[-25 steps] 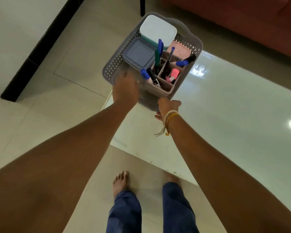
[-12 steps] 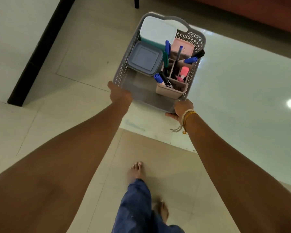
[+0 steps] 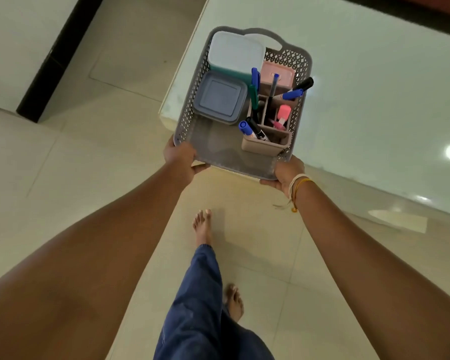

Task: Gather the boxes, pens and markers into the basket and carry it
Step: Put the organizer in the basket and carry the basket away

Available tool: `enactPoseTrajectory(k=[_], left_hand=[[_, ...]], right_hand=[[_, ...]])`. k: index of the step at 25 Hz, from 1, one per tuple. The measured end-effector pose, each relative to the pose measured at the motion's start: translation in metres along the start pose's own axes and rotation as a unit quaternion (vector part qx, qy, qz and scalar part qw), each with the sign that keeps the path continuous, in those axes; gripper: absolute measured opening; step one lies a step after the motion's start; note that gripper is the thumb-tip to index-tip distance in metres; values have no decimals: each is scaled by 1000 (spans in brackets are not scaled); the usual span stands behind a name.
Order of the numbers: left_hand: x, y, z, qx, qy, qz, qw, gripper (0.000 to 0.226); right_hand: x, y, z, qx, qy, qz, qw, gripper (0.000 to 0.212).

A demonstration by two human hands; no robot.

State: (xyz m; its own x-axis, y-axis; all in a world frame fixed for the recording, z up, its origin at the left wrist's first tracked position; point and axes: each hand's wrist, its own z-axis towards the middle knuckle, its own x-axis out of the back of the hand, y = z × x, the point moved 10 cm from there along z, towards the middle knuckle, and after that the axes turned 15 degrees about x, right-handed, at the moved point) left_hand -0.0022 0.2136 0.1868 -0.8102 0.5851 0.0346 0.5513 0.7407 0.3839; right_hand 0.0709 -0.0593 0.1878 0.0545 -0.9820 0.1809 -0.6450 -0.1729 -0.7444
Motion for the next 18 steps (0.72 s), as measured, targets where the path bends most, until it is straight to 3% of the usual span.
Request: enactPoseTrajectory(k=[3,7,12,18], left_hand=[[29,-67,-28,34,-35,-42,998,84],[72,-128,-44,57,-69,-37,995,80],[122,-185,-59,63,-80,-17,995,76],[184,-240,-65,76,-75,9,994,79]], right_hand=[[30,45,-42,-8,3,-8,1000,37],[56,103,-86,-14,26,-41,999,46],[72,164,-130,17,38,-94,995,42],[68,241,-190,-29,40,-31,998,42]])
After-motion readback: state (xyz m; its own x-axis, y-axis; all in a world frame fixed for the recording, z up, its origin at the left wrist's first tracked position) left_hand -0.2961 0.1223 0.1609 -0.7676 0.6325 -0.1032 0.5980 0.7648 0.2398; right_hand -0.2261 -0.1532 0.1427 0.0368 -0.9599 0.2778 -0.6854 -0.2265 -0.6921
